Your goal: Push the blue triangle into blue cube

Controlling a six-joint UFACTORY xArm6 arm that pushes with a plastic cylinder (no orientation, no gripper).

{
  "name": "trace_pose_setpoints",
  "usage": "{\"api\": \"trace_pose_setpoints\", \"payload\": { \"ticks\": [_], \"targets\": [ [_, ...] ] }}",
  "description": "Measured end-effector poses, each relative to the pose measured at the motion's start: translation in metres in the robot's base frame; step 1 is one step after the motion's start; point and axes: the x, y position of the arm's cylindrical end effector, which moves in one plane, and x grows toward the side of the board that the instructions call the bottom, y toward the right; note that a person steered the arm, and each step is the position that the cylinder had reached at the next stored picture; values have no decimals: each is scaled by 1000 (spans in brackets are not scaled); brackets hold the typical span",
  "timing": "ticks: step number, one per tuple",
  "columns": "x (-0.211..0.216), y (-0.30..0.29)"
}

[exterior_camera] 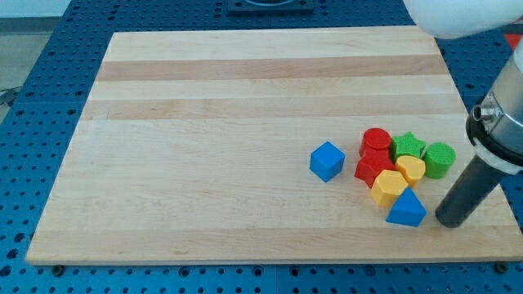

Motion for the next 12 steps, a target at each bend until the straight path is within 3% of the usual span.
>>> {"api": "trace_pose_setpoints", "payload": {
  "ticks": [3,4,5,8,12],
  "targets": [
    [-1,-79],
    [-1,-90],
    [40,-82],
    [38,-109],
    [-131,-158]
  ]
}}
